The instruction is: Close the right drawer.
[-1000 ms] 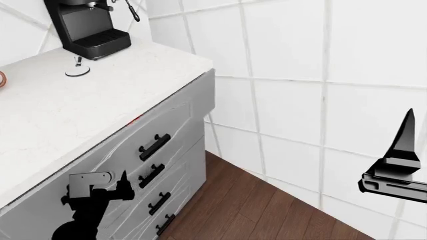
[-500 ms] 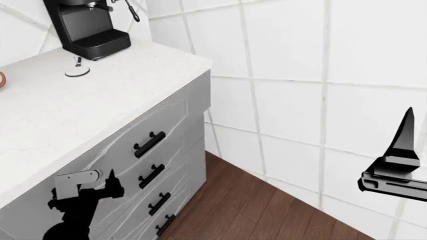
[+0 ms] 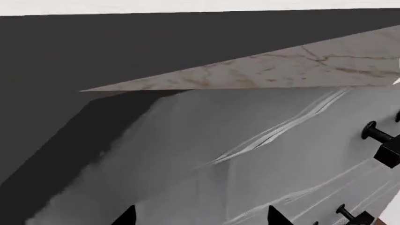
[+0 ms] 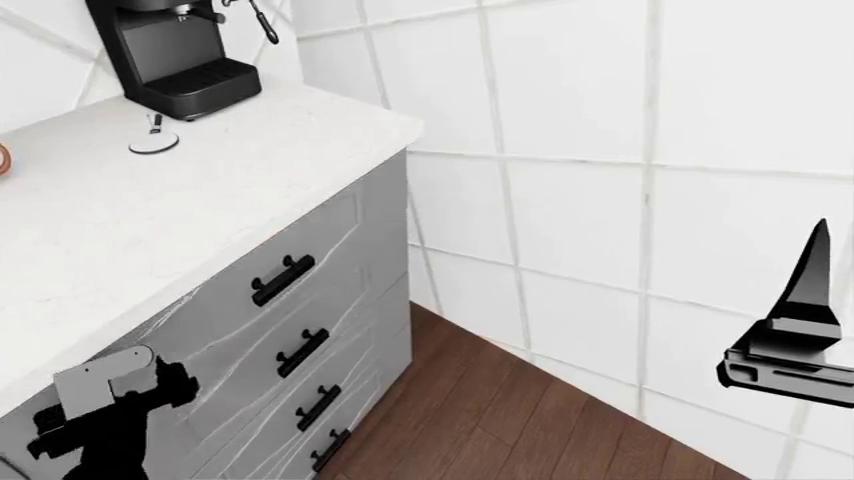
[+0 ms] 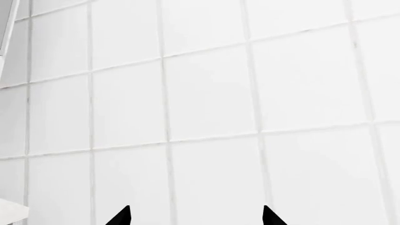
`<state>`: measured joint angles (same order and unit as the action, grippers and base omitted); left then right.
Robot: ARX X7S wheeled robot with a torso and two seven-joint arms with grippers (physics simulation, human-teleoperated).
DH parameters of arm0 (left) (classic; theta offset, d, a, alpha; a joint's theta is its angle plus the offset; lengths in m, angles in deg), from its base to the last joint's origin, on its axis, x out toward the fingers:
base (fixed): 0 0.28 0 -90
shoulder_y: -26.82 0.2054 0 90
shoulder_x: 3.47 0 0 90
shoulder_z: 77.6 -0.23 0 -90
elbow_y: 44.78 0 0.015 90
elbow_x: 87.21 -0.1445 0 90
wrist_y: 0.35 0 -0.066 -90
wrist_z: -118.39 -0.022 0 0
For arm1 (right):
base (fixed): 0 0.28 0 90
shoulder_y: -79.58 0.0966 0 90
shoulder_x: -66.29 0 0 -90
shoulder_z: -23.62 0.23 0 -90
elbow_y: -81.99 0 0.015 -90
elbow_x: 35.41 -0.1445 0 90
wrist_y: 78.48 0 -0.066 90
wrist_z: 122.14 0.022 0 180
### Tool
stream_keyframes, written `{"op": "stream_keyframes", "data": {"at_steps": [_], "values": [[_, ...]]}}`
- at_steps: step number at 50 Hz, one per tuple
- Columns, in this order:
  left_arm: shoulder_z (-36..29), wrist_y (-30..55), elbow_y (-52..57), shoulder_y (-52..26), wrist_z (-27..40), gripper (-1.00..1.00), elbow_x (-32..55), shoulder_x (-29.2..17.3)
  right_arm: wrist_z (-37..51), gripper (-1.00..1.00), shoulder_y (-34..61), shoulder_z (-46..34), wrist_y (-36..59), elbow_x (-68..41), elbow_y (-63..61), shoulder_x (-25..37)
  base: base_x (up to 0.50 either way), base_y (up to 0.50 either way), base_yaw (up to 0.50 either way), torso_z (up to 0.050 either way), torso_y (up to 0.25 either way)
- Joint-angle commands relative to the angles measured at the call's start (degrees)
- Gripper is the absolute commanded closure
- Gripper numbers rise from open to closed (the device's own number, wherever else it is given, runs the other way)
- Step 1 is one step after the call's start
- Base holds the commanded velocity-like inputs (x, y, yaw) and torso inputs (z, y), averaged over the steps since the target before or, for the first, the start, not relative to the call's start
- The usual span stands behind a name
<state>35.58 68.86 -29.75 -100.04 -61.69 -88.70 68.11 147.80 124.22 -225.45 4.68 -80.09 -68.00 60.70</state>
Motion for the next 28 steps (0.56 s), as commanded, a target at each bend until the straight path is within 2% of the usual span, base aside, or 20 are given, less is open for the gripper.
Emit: {"op": "stream_keyframes", "data": {"at_steps": [1, 11, 19, 22, 28], "values": [[9.5, 1.4, 0.0, 0.1, 8.2, -1.00, 1.5, -2.5, 0.0, -1.00, 0.2, -0.8, -0.1, 0.8, 0.0, 0.4, 0.00, 0.00, 0.00, 0.000, 0.000], [8.1, 1.3, 0.0, -0.1, 9.5, -1.00, 1.0, -2.7, 0.0, -1.00, 0.2, -1.2, -0.2, 1.7, 0.0, 0.6, 0.00, 0.00, 0.00, 0.000, 0.000], [5.8, 5.0, 0.0, -0.3, 11.2, -1.00, 0.4, -3.3, 0.0, -1.00, 0.2, -1.8, -0.3, 2.6, 0.0, 0.8, 0.00, 0.00, 0.00, 0.000, 0.000], [4.6, 6.9, 0.0, -0.4, 14.6, -1.00, 0.0, -3.5, 0.0, -1.00, 0.2, -1.8, -0.3, 2.8, 0.0, 1.0, 0.00, 0.00, 0.00, 0.000, 0.000], [7.8, 9.5, 0.0, -0.8, 20.1, -1.00, 2.5, -3.4, 0.0, -1.00, 0.2, -1.9, -0.2, 2.7, 0.0, 0.9, 0.00, 0.00, 0.00, 0.000, 0.000]]}}
